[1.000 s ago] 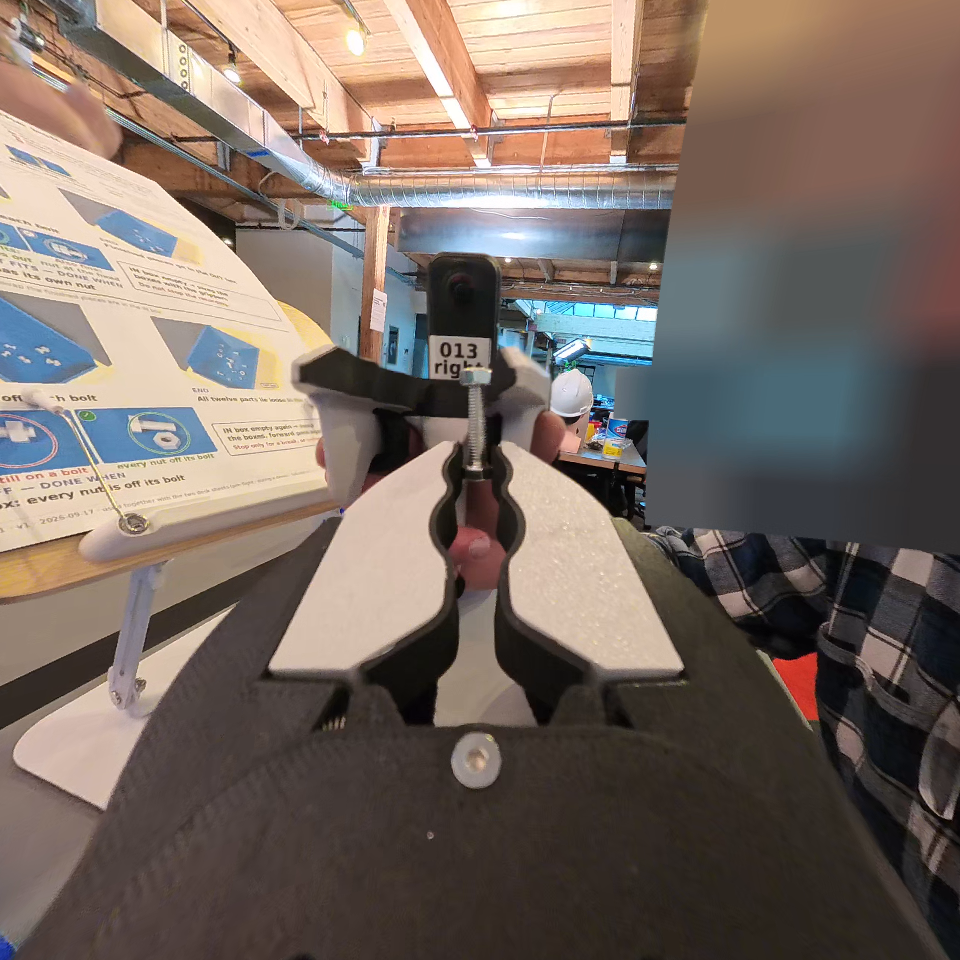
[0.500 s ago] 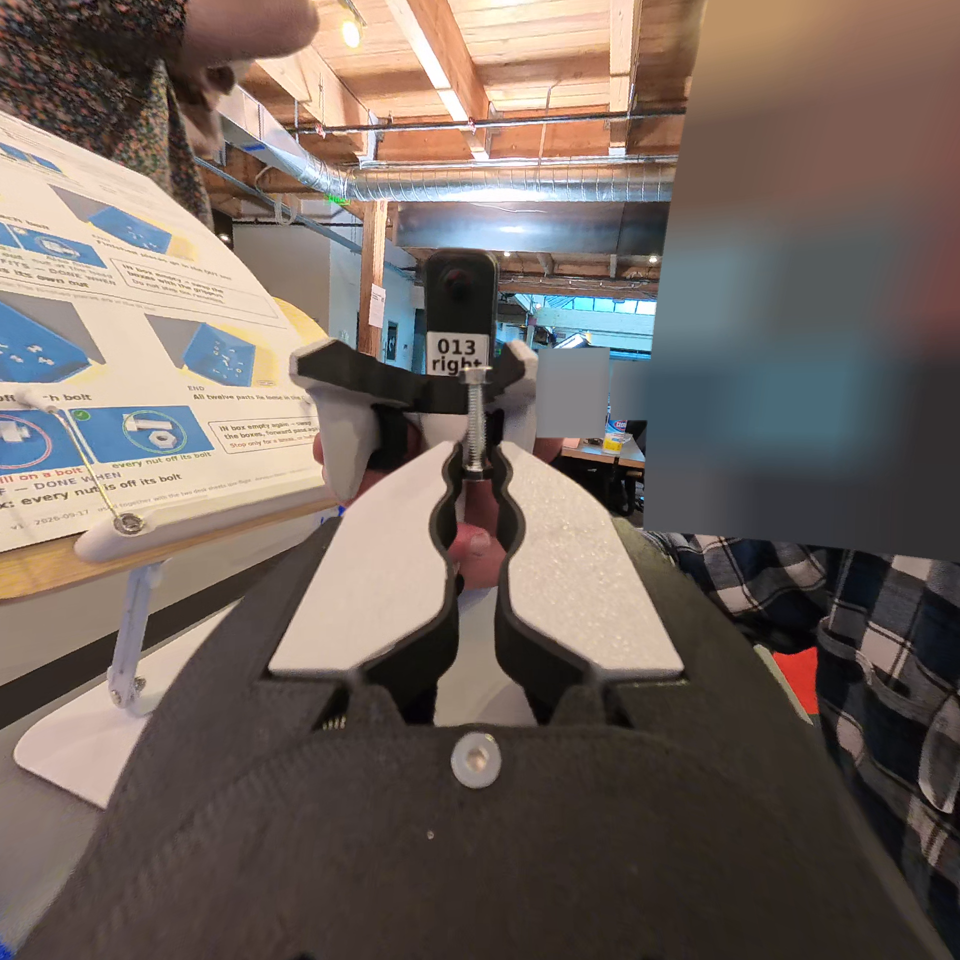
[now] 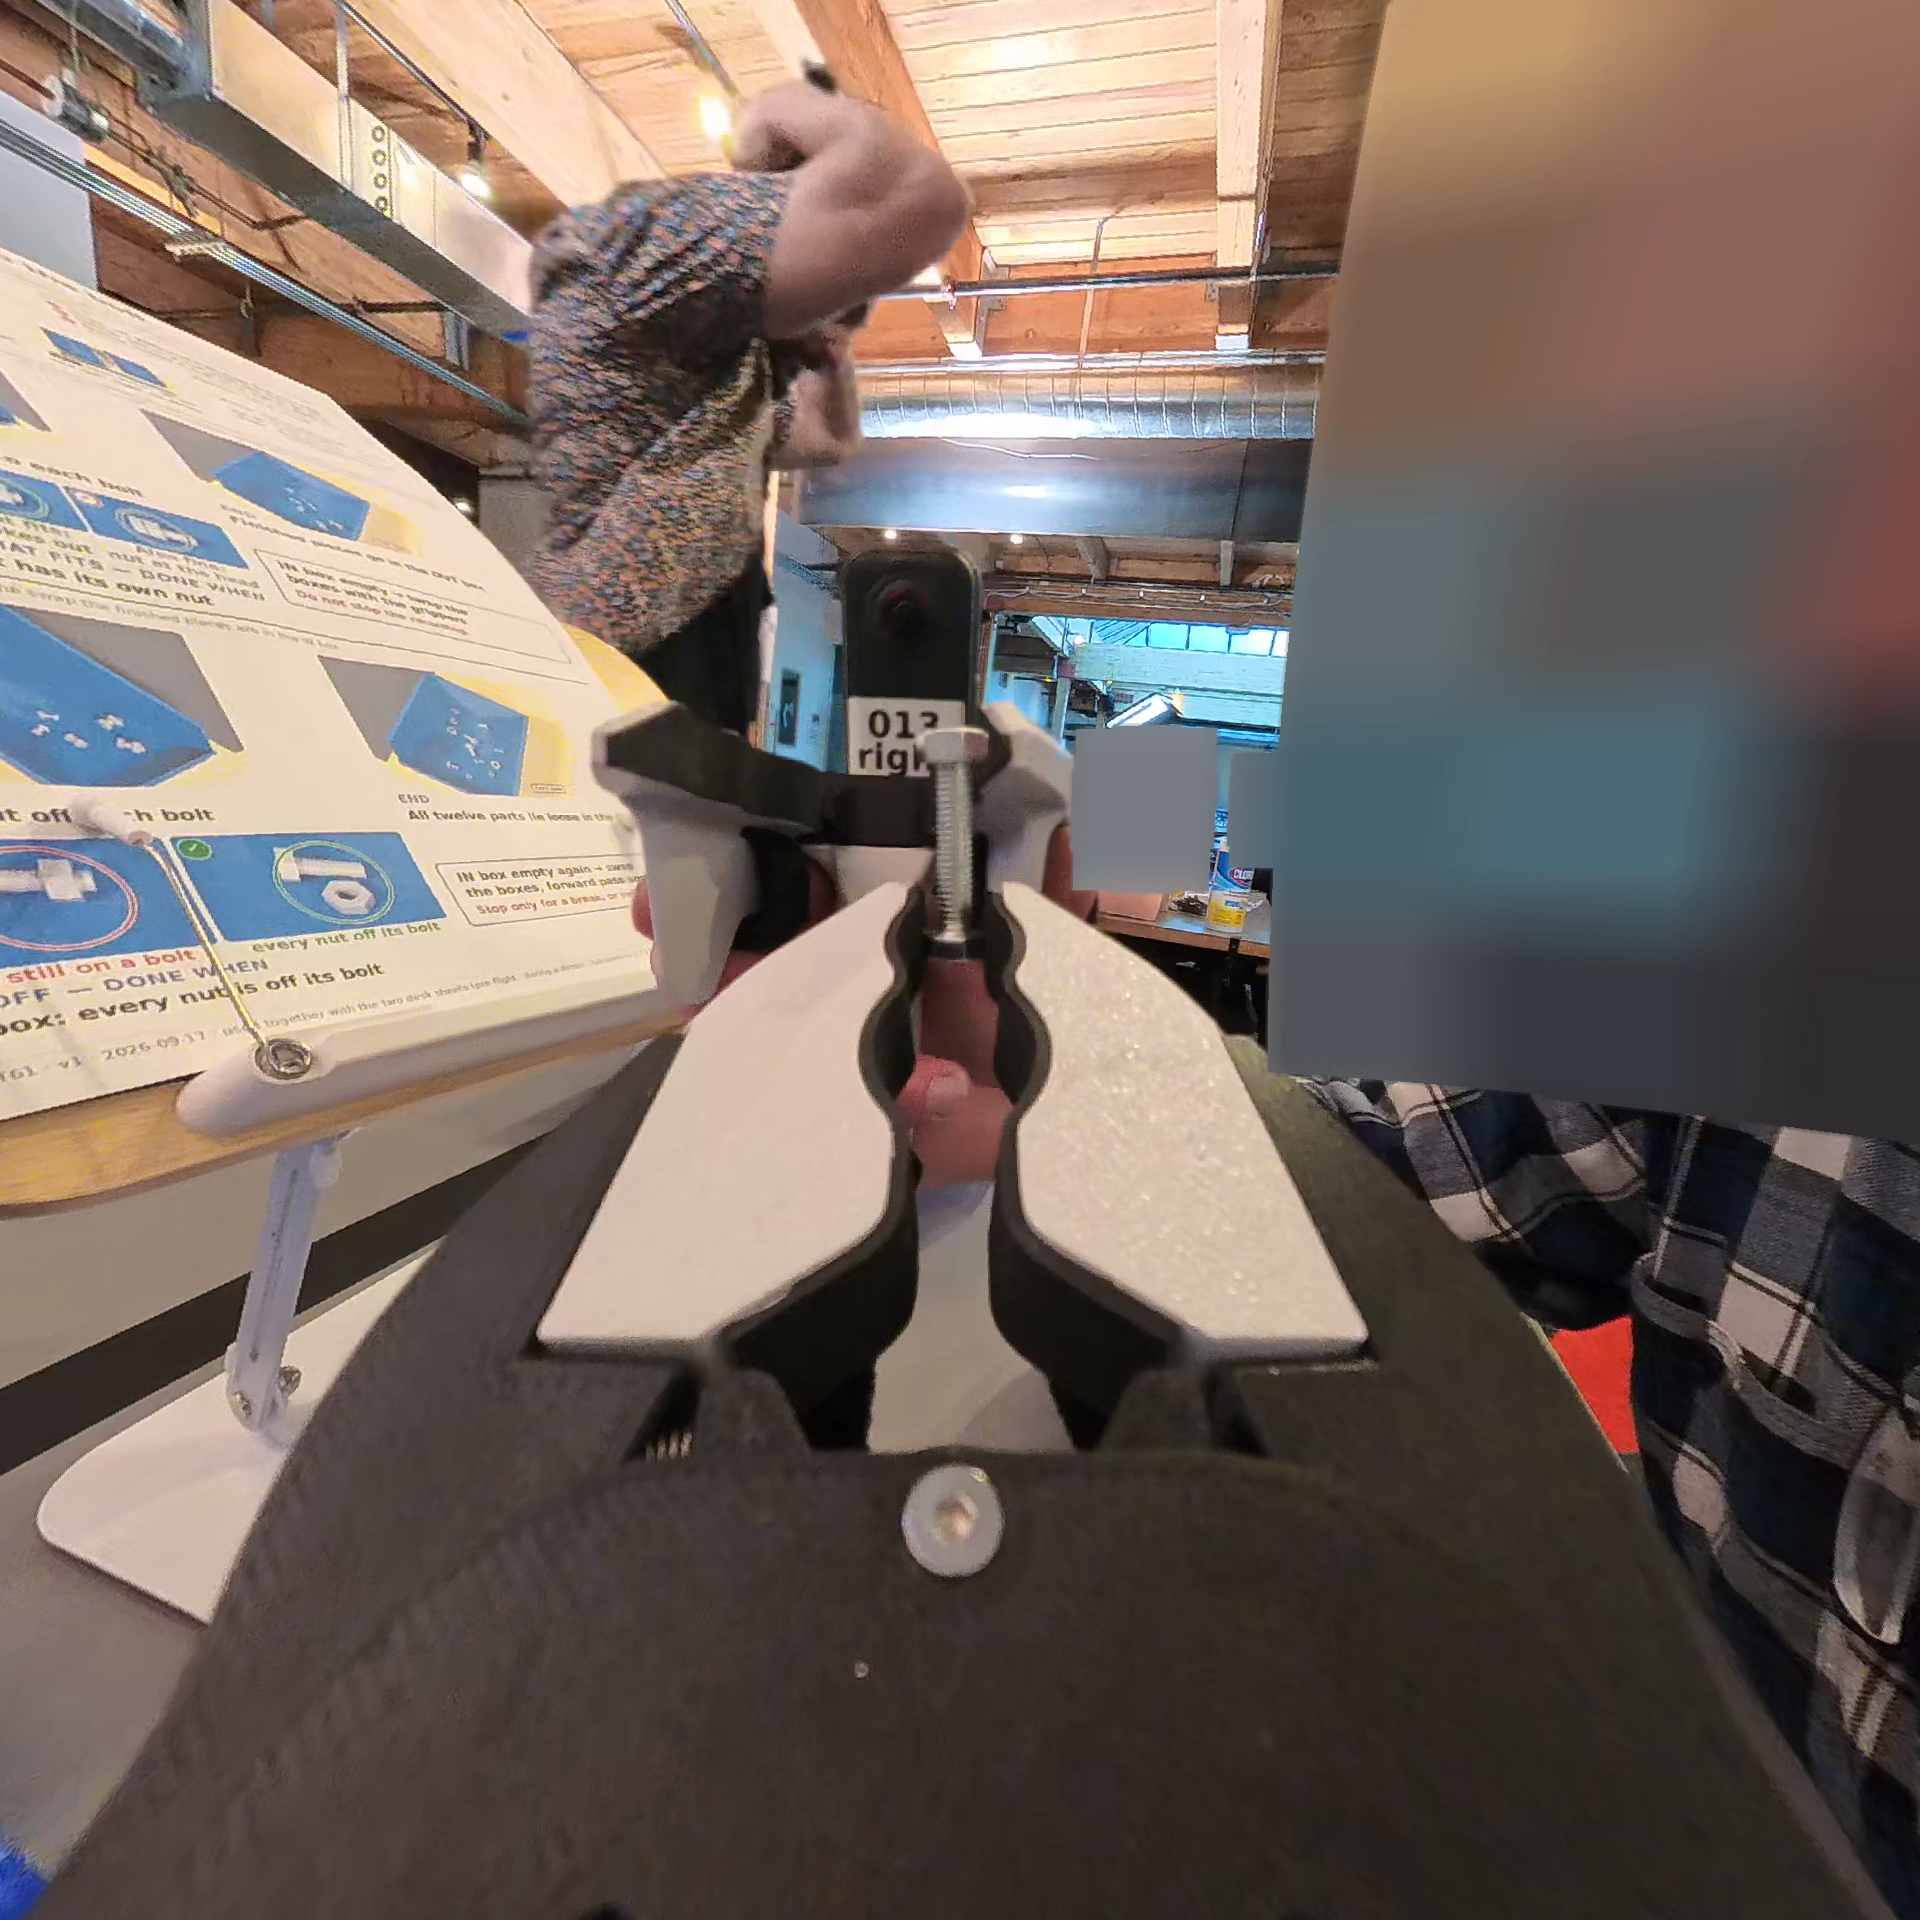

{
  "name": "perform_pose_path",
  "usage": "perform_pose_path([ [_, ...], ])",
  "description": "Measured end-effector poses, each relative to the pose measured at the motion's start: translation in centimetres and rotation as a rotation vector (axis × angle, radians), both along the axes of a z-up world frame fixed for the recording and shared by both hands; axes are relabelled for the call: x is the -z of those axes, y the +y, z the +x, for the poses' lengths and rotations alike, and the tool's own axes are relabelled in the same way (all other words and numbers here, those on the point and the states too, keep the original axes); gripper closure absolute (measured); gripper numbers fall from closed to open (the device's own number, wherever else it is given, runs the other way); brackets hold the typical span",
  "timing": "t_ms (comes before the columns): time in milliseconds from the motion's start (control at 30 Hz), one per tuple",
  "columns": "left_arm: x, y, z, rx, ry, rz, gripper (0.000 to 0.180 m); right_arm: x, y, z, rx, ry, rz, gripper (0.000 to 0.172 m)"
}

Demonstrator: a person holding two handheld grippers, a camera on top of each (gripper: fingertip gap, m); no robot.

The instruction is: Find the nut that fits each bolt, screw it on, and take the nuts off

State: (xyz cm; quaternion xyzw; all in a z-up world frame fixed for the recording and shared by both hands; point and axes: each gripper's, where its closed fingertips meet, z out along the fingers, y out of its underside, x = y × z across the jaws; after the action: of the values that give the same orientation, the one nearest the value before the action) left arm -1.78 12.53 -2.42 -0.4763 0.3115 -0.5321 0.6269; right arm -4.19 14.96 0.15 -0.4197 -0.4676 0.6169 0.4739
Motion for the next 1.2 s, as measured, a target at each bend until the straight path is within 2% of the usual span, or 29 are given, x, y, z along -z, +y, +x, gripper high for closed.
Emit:
perform_pose_path([
  [167,0.2,-0.2,0.6,0.006,0.020,0.003,0.170,0.2,-0.6,-0.4,-0.004,-0.013,0.010,0.110],
  [767,-0.4,-0.1,-0.4,-0.023,0.005,0.018,0.170,0.3,0.9,0.3,0.025,-0.017,-0.009,0.111],
  [867,-0.1,0.4,-0.6,-0.065,0.040,0.021,0.170,0.3,0.7,0.3,0.023,-0.028,0.011,0.112],
  [1067,1.3,1.3,-0.3,-0.277,0.272,0.131,0.170,0.6,0.0,0.2,0.044,-0.107,0.098,0.119],
  [1200,1.6,1.7,-0.4,-0.362,0.337,0.168,0.170,0.8,-0.4,0.3,0.068,-0.164,0.176,0.121],
])
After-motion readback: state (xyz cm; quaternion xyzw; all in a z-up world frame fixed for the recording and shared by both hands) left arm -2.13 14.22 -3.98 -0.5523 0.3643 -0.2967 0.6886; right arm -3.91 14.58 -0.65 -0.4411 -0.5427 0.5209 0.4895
